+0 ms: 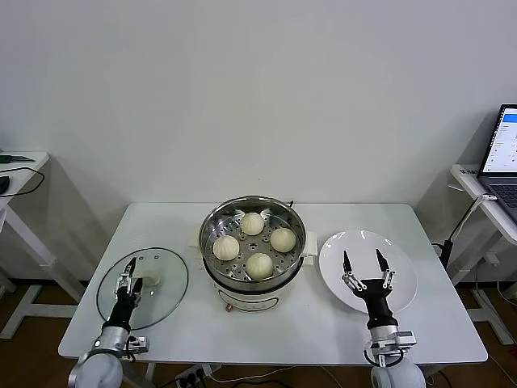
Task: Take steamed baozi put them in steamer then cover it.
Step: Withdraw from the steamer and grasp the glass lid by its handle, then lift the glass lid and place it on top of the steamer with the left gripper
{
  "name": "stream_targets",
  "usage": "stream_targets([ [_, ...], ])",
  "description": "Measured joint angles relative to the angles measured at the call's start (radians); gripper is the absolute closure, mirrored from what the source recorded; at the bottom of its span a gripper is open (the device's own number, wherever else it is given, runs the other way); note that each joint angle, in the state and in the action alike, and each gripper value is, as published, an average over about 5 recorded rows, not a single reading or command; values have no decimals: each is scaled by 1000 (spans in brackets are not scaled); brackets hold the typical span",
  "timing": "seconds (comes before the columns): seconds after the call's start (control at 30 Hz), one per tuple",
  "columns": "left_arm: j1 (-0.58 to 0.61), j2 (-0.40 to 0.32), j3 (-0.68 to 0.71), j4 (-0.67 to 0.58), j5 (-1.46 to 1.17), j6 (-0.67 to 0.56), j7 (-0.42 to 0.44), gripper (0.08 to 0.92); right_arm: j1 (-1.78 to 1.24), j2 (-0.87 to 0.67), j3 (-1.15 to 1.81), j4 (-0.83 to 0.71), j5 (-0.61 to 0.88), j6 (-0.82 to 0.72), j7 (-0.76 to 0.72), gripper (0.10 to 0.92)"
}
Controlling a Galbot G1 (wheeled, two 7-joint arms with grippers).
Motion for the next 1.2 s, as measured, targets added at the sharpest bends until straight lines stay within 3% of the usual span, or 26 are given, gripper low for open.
stream_targets([
  [0.17,-20,-4,8,16,5,2,1,230,-7,3,7,1,-6,2,-1,203],
  [0.83,-76,-5,11,94,-26,4,31,791,-24,18,14,15,-30,15,0,203],
  [1.0,-53,10,-2,32,-67,19,47,812,-24,24,14,14,-39,20,0,203],
  [1.2,-1,42,-23,-136,-133,57,74,812,-24,29,17,19,-44,20,2,203],
])
